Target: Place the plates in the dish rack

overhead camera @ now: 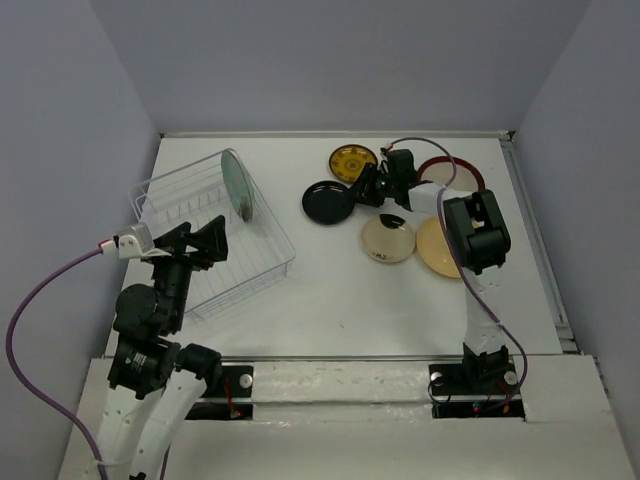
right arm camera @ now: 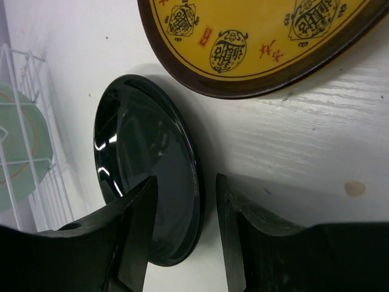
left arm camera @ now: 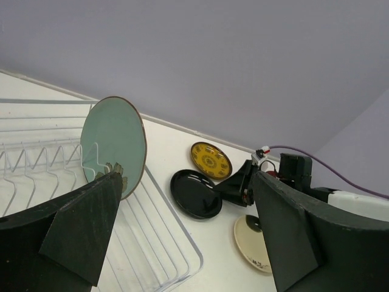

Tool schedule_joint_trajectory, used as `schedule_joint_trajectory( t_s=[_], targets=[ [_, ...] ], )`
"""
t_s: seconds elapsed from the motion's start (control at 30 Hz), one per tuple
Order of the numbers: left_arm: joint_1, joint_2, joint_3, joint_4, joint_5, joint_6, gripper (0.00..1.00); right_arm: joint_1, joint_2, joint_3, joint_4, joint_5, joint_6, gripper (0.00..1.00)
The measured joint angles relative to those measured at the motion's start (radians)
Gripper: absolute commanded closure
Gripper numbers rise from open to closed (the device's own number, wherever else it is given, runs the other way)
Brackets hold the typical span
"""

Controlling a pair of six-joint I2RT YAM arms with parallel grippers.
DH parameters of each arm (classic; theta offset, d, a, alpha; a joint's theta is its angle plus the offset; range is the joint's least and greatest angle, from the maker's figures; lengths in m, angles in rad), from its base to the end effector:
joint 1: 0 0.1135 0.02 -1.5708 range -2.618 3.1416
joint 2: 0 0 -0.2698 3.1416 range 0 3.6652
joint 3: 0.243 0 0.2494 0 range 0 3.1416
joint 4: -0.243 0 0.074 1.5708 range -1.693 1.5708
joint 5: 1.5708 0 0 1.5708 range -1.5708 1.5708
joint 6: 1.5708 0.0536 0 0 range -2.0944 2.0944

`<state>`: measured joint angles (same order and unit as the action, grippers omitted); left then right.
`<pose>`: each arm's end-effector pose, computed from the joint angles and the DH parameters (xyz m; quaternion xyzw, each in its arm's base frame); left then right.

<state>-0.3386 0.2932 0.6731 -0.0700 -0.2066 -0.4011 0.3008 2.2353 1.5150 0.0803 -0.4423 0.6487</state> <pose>0.0836 -0.0178 0.3755 -0.1016 0.5835 -0.2338 0.7711 0.4766 0.1719 0.1382 0.0539 0.8758 0.3745 0.2998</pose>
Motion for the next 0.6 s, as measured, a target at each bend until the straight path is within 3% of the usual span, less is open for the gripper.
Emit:
schedule_joint_trajectory(
  t_s=[0.27,0.33,0.37,0.6],
  targets=[
    [0.012,0.0,-0.007,0.005,0.016,0.002,0.01,0.0,0.056,0.037,0.034,-0.053,0.064,0.73],
    [0.014,0.0,-0.007,0.006,0.016,0.003,0.01,-0.001,0.06,0.037,0.034,-0.058,0.076,0.82],
    [0.014,0.0,-0.007,0.006,0.016,0.003,0.01,-0.001,0.061,0.037,0.033,-0.06,0.075,0.93],
    [0.016,0.0,-0.007,0.006,0.018,0.003,0.01,-0.001,0.011,-0.047,0.042,-0.059,0.085,0.93]
  ],
)
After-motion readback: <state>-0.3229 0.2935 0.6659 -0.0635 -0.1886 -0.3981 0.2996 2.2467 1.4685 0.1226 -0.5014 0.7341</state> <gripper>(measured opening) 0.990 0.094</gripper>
